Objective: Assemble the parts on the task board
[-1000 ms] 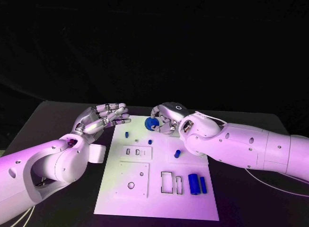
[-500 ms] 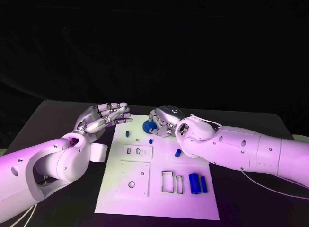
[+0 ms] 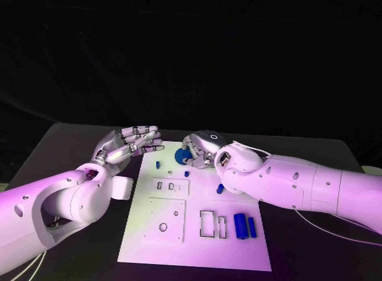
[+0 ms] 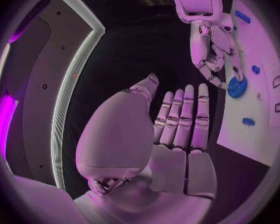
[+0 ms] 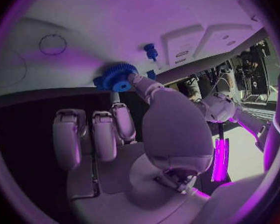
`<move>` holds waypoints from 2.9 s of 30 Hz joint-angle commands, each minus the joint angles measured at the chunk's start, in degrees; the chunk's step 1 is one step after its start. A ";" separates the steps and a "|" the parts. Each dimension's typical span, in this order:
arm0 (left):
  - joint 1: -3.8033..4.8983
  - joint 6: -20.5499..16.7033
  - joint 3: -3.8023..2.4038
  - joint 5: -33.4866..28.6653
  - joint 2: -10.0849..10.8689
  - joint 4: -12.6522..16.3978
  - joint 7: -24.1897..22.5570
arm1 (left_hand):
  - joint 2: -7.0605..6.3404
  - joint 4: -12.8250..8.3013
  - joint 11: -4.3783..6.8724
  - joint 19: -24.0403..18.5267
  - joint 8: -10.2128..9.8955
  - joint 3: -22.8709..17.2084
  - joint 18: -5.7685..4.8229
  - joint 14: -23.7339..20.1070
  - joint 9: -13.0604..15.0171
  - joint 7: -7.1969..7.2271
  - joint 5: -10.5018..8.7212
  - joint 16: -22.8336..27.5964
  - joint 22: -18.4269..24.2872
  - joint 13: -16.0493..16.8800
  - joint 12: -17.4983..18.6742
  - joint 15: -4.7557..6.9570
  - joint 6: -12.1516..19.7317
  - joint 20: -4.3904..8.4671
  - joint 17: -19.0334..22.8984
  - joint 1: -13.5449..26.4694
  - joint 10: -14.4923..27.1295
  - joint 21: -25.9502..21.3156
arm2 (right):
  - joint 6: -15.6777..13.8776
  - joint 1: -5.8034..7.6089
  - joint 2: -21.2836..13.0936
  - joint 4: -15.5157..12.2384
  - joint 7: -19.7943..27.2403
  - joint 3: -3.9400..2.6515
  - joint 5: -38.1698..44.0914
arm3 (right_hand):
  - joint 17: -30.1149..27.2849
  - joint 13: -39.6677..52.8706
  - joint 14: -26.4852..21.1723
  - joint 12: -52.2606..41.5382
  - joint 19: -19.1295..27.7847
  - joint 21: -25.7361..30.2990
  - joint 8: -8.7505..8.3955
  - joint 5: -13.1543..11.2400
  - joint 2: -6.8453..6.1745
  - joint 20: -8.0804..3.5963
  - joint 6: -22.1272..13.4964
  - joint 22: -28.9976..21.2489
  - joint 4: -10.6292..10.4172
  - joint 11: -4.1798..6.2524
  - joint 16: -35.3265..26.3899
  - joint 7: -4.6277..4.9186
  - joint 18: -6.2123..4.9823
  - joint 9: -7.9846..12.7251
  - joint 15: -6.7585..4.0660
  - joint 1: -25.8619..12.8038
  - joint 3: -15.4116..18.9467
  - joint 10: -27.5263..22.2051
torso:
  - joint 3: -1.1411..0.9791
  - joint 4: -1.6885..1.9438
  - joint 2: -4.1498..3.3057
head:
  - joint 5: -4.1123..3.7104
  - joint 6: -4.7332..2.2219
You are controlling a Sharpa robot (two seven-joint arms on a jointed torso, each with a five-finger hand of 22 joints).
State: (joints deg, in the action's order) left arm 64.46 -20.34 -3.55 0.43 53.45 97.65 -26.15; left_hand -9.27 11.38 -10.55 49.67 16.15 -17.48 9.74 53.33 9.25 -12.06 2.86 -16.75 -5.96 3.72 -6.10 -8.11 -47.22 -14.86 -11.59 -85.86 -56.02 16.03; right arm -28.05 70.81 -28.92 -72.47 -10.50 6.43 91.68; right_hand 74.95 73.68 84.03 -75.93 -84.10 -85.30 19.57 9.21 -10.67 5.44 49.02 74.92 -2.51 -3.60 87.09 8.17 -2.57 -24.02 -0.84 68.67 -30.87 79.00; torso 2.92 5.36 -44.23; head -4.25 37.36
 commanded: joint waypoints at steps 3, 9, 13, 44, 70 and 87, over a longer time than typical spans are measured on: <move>0.06 1.15 -0.05 -0.12 -0.11 0.26 -0.11 | 0.03 -0.19 -0.32 0.19 -0.15 -0.25 0.76 0.00 -0.05 -1.57 -0.02 0.37 0.05 -0.03 0.20 -0.43 0.05 -0.02 -0.05 0.65 0.22 -0.34 | 0.80 0.05 0.25 0.65 0.32 -0.04 -0.05 | 5.28 -0.46 4.00 0.57 -0.51 0.40 -1.71 -0.65 -0.49 0.45 -1.50 7.94 -0.51 -0.43 0.11 0.86 0.62 0.59 0.70 -0.98 0.00 -0.56 | 0.00 -0.01 0.01 | 0.10 0.08; 0.06 1.13 -0.05 -0.12 -0.07 0.26 -0.06 | 0.03 -0.19 -0.32 0.19 -0.15 -0.25 0.76 0.00 -0.05 -1.57 -0.02 0.37 0.05 -0.03 0.20 -0.43 0.05 -0.02 -0.05 0.65 0.22 -0.34 | 1.83 0.06 0.35 0.87 0.58 -0.04 -0.71 | 5.37 -1.13 3.99 1.24 -0.35 0.59 -3.34 0.29 -1.22 0.91 -2.39 7.81 -2.11 -0.82 0.16 1.17 0.56 0.83 1.09 -2.95 1.54 -1.23 | -0.02 -0.11 -0.01 | 0.13 0.07; 0.07 1.10 -0.05 -0.12 -0.03 0.27 -0.02 | 0.03 -0.19 -0.32 0.19 -0.15 -0.25 0.76 0.00 -0.05 -1.57 -0.02 0.37 0.05 -0.03 0.20 -0.43 0.05 -0.02 -0.05 0.65 0.22 -0.34 | 2.93 0.06 0.33 0.91 0.55 -0.03 -0.98 | 5.51 -1.32 4.01 1.44 -0.20 0.77 -4.16 1.66 -0.80 1.09 -2.22 7.68 -5.14 -0.89 0.22 1.16 0.50 0.77 1.19 -6.03 3.35 -1.48 | -0.05 -0.09 -0.01 | 0.13 0.05; 0.07 0.60 -0.04 -0.10 0.50 0.03 0.24 | 0.02 -0.26 -0.34 0.20 -0.24 -0.28 0.76 -0.01 -0.08 -1.59 -0.02 0.43 0.10 -0.03 0.34 -0.44 0.08 -0.02 -0.08 0.64 0.25 -0.38 | -1.72 1.50 -12.84 -9.22 8.04 -0.34 -12.52 | 5.20 -0.48 3.91 0.74 -0.11 1.03 -5.86 4.17 -0.41 0.94 -0.37 7.72 -5.02 -0.71 0.14 1.05 0.45 0.22 1.03 -2.73 2.97 -0.98 | -0.44 -0.90 0.16 | -0.23 -0.92; 0.05 1.16 -0.04 -0.10 0.51 0.06 0.07 | 0.06 -0.39 -0.34 0.22 -0.31 -0.38 0.77 0.00 -0.10 -1.59 -0.02 0.48 0.14 -0.02 0.46 -0.44 0.09 -0.02 -0.11 0.53 0.25 -0.41 | 3.63 0.28 -26.83 -8.63 15.18 -0.40 -25.43 | 2.75 -1.62 3.28 1.95 3.05 4.50 -7.49 2.88 -1.60 1.06 -0.37 4.00 -0.45 -0.98 -0.82 1.44 -0.63 0.08 1.22 2.53 1.74 -2.29 | -1.02 -1.75 0.13 | -1.01 -0.83; 0.05 1.11 -0.04 -0.10 0.75 0.08 0.08 | 0.06 -0.39 -0.34 0.22 -0.31 -0.38 0.77 0.00 -0.10 -1.59 -0.02 0.48 0.14 -0.02 0.46 -0.44 0.09 -0.02 -0.11 0.53 0.25 -0.41 | 4.67 -1.59 -26.28 -7.84 14.60 -0.34 -25.51 | 2.95 -1.54 3.35 1.85 2.86 4.45 -7.82 3.90 -2.00 1.16 -0.05 4.21 -0.07 -1.08 -0.78 1.52 -0.58 -0.05 1.32 2.30 1.93 -2.23 | -0.87 -1.76 0.17 | -1.01 -0.71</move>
State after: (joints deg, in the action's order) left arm 64.45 -20.20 -3.54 0.43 54.23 97.61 -25.62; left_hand -9.27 11.22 -10.75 49.66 16.15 -17.64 9.74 53.34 9.22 -12.06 2.86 -16.53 -5.87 3.72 -5.80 -8.11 -47.22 -14.85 -11.65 -85.86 -55.82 15.81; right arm -24.50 69.40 -55.47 -80.37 3.98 6.08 66.22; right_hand 74.91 72.12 84.02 -74.33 -81.52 -81.03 12.10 12.86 -12.23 6.57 49.17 74.92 -2.68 -4.52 86.65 9.58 -2.61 -24.01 -0.01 71.20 -29.18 77.07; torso 2.07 3.64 -44.05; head -5.36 36.74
